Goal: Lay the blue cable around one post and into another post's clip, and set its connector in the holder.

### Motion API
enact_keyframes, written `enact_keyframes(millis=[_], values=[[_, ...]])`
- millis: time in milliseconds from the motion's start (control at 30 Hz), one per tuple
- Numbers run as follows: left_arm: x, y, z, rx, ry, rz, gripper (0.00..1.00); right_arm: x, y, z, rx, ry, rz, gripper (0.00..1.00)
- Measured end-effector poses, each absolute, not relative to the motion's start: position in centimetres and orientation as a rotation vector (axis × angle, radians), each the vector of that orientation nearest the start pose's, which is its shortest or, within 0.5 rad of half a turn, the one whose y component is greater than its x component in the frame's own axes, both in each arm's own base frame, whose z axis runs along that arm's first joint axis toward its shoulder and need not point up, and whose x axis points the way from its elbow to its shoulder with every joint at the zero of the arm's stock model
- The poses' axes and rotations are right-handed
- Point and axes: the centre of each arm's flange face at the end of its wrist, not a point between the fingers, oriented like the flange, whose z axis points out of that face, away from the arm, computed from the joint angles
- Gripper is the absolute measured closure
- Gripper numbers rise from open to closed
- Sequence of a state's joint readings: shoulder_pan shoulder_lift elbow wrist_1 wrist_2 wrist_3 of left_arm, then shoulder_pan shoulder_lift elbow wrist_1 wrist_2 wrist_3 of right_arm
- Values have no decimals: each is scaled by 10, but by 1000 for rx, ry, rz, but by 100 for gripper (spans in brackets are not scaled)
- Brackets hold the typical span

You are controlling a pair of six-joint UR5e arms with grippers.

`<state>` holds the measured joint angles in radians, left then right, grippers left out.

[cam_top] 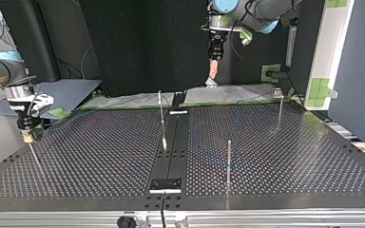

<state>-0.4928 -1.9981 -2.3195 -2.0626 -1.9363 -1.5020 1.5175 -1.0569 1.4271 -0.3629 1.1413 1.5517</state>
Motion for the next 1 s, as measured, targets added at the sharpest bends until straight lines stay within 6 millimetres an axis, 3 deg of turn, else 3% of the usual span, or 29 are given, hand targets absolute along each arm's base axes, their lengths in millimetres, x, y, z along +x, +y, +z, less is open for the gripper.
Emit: enact_keyframes(millis=[367,1000], values=[[324,-284,87,151,1566,-41,0,139,-673,290,1491,-997,1465,13],[324,-284,88,139,1565,-55,0,139,-673,290,1491,-997,1466,13]])
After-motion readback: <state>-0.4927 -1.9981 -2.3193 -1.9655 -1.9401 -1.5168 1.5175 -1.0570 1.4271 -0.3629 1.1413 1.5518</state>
